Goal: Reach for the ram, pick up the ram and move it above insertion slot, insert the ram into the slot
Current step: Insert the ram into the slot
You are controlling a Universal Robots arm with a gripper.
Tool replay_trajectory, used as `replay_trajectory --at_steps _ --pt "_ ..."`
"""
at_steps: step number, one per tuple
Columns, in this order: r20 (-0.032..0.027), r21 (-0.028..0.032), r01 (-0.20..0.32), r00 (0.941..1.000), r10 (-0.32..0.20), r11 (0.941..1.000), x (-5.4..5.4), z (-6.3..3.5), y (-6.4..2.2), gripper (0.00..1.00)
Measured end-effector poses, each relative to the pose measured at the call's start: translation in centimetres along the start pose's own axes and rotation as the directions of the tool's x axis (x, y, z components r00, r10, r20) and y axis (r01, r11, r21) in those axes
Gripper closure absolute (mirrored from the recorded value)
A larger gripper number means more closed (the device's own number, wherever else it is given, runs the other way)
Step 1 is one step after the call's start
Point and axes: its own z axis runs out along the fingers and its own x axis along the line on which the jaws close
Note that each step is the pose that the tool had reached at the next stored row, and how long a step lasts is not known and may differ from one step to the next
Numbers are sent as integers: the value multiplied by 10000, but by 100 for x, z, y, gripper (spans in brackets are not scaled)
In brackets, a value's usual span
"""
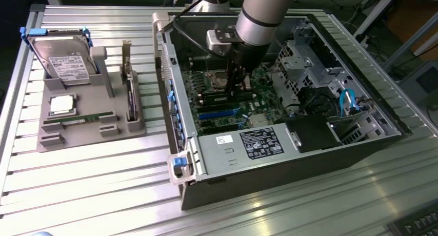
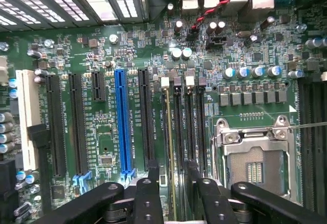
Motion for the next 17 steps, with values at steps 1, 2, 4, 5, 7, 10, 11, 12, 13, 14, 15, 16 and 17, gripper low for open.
replay_trajectory --at_steps 1,2,4,5,7,10,11,12,13,14,15,16,17 --pt "-1 -1 0 10000 0 10000 0 -46 2 67" --pt "-2 -1 0 10000 0 10000 0 -76 3 67" --pt "-5 -1 0 10000 0 10000 0 -235 10 67" --pt "-6 0 0 10000 0 10000 0 -286 12 67" --pt "-7 0 0 10000 0 10000 0 -366 15 67" --pt "-6 0 -1 10000 1 10000 0 -470 20 67" --pt "-6 0 -6 10000 6 10000 0 -480 20 67" --pt "-5 -6 -35 10000 35 10000 0 -498 15 67" --pt "-3 -15 -55 10000 55 10000 0 -499 11 67" --pt "-4 -16 -68 10000 68 10000 0 -499 11 67" --pt "-5 -17 -82 10000 82 10000 0 -500 11 67" --pt "-4 -16 -98 10000 98 10000 0 -499 11 67" --pt "-4 -17 -115 9999 115 9999 0 -500 11 67"
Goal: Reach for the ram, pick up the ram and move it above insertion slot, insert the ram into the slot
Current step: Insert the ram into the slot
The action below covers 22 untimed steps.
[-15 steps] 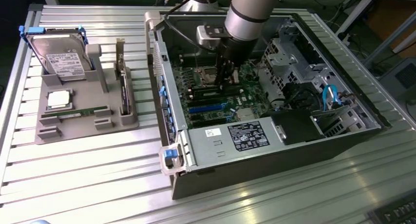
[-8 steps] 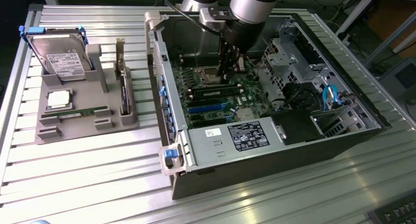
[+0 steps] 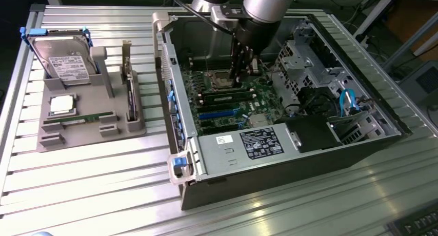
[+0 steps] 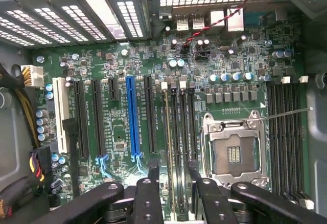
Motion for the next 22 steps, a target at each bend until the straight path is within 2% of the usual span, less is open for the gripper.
replay_trajectory --at_steps 7,10,13,21,22 --pt "5 0 -111 9999 111 9999 0 0 0 67" --pt "7 0 -167 9999 167 9999 0 0 0 87" --pt "8 0 -197 9998 197 9998 -5 -1 -16 89" --pt "5 0 -112 9999 112 9999 -46 -21 -499 89" --pt "5 0 -98 10000 98 10000 -50 -23 -539 89"
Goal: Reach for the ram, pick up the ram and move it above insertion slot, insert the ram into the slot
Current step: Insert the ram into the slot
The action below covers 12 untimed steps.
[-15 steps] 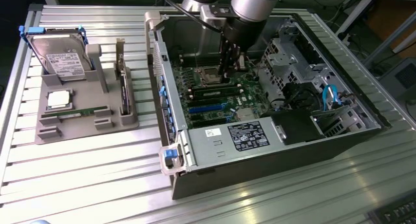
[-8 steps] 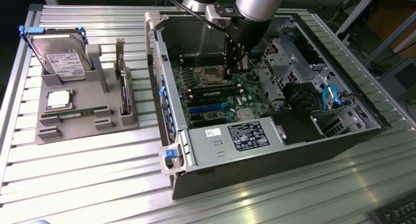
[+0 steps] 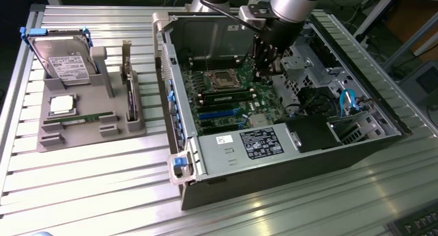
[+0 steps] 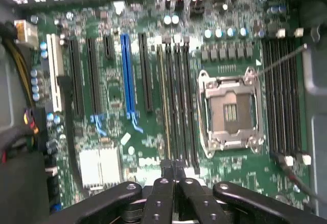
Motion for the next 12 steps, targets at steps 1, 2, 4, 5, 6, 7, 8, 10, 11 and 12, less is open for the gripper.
replay_trajectory --at_steps 1,2,4,5,6,7,8,10,11,12 --pt "-1 0 10 10000 -10 10000 -1 0 -13 89" --pt "-3 0 14 10000 -14 10000 -2 -1 -17 89" --pt "-6 0 12 10000 -12 10000 -2 -1 -17 89" --pt "-3 1 13 10000 -13 10000 -3 4 -18 89" --pt "-3 1 14 10000 -14 10000 -4 11 -18 89" --pt "-4 2 15 10000 -15 10000 -7 30 -19 89" --pt "-6 2 13 10000 -13 10000 -10 49 -19 89" --pt "-4 4 14 10000 -14 10000 -15 94 -21 89" --pt "-4 4 14 10000 -14 10000 -16 111 -21 89" --pt "-4 4 14 10000 -14 10000 -18 132 -22 89"
